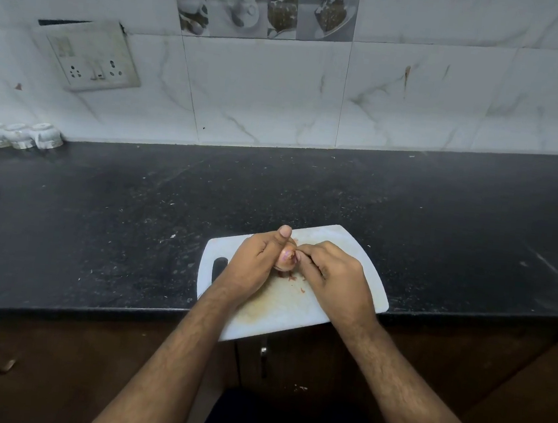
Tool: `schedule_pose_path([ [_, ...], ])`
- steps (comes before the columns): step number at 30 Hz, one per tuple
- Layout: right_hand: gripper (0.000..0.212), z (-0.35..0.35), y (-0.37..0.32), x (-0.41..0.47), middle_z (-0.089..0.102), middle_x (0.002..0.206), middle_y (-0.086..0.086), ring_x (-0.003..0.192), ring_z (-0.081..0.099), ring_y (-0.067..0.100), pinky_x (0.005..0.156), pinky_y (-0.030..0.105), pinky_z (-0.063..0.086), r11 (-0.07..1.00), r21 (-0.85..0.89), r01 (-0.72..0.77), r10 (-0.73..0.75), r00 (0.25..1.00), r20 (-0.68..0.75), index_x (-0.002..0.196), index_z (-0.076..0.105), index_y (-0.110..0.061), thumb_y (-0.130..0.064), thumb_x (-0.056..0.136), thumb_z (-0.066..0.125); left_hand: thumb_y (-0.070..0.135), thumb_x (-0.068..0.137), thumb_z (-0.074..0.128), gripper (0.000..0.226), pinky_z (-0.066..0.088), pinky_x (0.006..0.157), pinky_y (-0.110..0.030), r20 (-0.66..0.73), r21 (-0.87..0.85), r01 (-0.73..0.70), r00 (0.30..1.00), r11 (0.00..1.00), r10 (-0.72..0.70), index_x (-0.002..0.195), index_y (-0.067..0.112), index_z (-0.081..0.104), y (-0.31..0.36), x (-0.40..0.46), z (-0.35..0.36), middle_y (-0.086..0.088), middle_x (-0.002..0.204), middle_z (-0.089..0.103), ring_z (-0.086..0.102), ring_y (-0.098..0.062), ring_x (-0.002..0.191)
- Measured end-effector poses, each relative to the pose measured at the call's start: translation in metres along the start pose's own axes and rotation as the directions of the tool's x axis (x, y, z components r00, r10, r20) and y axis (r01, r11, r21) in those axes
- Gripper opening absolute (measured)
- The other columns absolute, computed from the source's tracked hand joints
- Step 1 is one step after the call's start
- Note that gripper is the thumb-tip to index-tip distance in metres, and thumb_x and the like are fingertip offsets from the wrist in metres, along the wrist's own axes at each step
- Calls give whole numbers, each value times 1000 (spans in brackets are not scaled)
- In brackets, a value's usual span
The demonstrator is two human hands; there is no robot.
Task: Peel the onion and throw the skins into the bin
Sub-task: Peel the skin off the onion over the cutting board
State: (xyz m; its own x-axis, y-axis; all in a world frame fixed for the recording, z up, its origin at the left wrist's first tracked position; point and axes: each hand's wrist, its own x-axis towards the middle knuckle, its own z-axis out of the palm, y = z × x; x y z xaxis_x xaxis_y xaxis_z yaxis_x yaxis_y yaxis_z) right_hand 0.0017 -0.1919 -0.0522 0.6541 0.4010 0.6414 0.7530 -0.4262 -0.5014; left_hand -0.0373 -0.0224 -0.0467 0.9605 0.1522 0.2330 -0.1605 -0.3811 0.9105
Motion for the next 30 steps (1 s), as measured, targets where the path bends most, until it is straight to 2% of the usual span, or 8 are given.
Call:
schedule_pose_path([
  [3,11,1,-1,0,70,88,-5,78,65,9,71,26,53,1000,-16,-23,23,1000,-1,101,76,-16,-23,94,71,57,110,34,66,56,92,-43,12,5,1,1000,1000,-1,81,13,74,-1,0,0,-9,80,77,73,-29,87],
  [7,12,-2,-1,3,70,93,-6,83,64,8,76,26,53,999,18,-36,36,999,3,103,73,-15,-22,99,64,62,109,32,70,57,88,-43,17,-11,-10,1000,1000,10,80,13,74,0,0,0,-10,79,77,73,-24,80],
  [11,11,-4,0,5,72,96,-6,87,66,9,79,27,54,996,89,-25,23,1000,17,104,73,-14,-18,100,64,69,105,35,75,59,90,-54,4,-36,46,999,998,-46,89,8,74,-2,0,-1,-13,80,77,75,-33,81],
  [13,12,-5,0,5,72,96,-5,89,67,7,80,24,54,994,108,-21,18,999,29,105,75,-15,-19,97,69,65,107,34,72,59,88,-48,8,-43,38,999,998,-38,85,11,75,0,-1,-1,-13,78,77,74,-28,78],
  [17,9,-4,0,5,71,93,-7,86,66,5,79,24,54,995,103,-17,15,1000,25,102,77,-15,-18,95,72,55,108,32,65,55,80,-25,23,-48,12,1000,999,-11,81,16,76,2,-3,0,-5,76,77,73,-13,77],
  [22,11,-3,-1,3,69,93,-5,84,64,7,77,27,55,999,39,9,-9,1000,2,102,74,-14,-23,98,68,57,107,33,62,54,83,-28,29,-51,4,1000,999,-3,81,20,76,-2,-1,0,-3,79,77,71,-11,79],
  [25,13,-1,-2,2,69,91,-5,81,65,9,73,28,55,1000,18,-5,6,1000,-20,100,75,-13,-24,96,69,55,108,33,65,54,81,-26,31,-55,2,1000,999,-1,83,13,76,0,-1,-1,-3,78,77,71,-11,78],
  [30,10,-1,-1,2,69,88,-5,76,60,4,69,19,51,999,25,-39,40,999,-24,95,75,-11,-20,93,72,52,109,34,67,55,81,-24,46,-35,-5,999,999,7,88,5,76,2,-1,-1,-10,82,78,71,-10,78],
])
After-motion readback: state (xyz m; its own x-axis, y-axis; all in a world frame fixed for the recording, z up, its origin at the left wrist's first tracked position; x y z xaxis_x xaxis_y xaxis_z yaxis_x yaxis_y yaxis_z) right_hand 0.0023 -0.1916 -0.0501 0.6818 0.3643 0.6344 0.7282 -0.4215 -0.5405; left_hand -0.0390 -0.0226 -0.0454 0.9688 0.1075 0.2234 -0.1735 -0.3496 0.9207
